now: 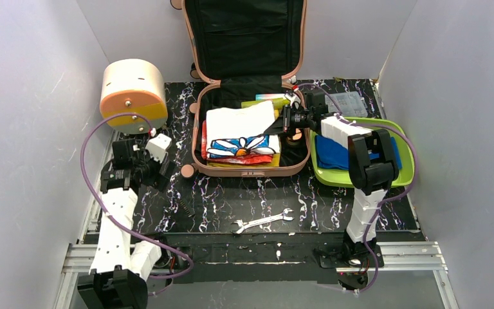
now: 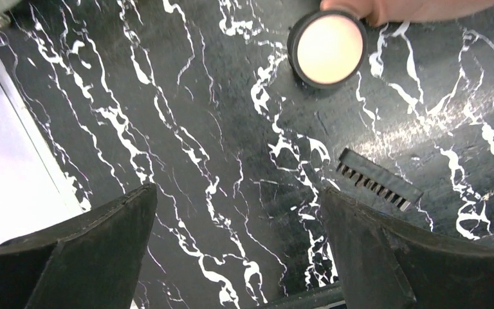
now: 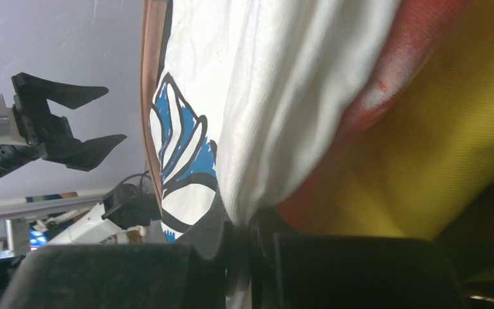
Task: Open, take out, and arrange the luggage
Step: Place the clothes in the opened luggage.
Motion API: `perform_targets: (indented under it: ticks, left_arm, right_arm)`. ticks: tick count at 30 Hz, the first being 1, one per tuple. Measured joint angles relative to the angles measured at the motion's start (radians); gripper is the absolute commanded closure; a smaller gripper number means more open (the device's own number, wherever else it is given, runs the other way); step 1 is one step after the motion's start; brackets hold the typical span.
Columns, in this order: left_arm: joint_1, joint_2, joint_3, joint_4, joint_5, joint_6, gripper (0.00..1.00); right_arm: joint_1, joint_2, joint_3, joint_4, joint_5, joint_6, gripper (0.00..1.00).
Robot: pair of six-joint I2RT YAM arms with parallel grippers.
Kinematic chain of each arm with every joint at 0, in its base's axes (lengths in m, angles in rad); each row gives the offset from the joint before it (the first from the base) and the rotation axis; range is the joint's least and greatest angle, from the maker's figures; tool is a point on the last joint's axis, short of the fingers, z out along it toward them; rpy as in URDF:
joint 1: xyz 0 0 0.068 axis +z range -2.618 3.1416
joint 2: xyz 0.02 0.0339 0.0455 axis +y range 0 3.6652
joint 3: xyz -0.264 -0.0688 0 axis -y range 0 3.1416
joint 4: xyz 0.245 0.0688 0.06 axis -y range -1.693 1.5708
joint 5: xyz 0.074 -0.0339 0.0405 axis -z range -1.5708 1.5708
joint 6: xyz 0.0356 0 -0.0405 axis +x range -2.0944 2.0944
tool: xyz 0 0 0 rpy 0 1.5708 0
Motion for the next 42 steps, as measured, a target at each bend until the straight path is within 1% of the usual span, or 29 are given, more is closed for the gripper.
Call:
perform_targets:
  ticks: [4,10,16,20,26,27,30,39,42]
  left_arm:
    - [0.024,-0.071,-0.069,-0.002,0.002,0.012,0.0]
    - [0.024,-0.139,-0.087,0.006,0.015,-0.015,0.01]
    - [0.024,-0.176,-0.089,0.011,0.036,-0.049,0.01]
    - [0.024,-0.187,-0.102,0.012,0.045,-0.058,0.01]
    - [0.026,-0.208,-0.116,0.014,0.06,-0.064,0.01]
    - [0.027,-0.214,-0.121,0.015,0.062,-0.066,0.01]
    - [0.03,-0.232,-0.143,0.022,0.068,-0.067,0.01]
    - [0.036,-0.233,-0.15,0.032,0.091,-0.074,0.01]
    - [0.037,-0.233,-0.15,0.033,0.095,-0.075,0.01]
  right_arm:
    - [0.016,-0.063,0.001,-0.066,0.023,-0.091,0.99]
    - [0.027,-0.168,0.034,-0.267,0.085,-0.249,0.99]
    - [-0.029,-0.226,0.089,-0.473,0.151,-0.365,0.99]
    - [-0.054,-0.197,0.094,-0.547,0.2,-0.433,0.99]
    - [-0.064,-0.055,0.151,-0.628,0.233,-0.503,0.98]
    - [-0.064,-0.051,0.158,-0.638,0.235,-0.505,0.94]
    - [-0.064,-0.06,0.166,-0.649,0.248,-0.51,0.92]
    - [-0.063,-0.086,0.166,-0.654,0.257,-0.507,0.75]
    - [-0.063,-0.101,0.166,-0.654,0.257,-0.502,0.74]
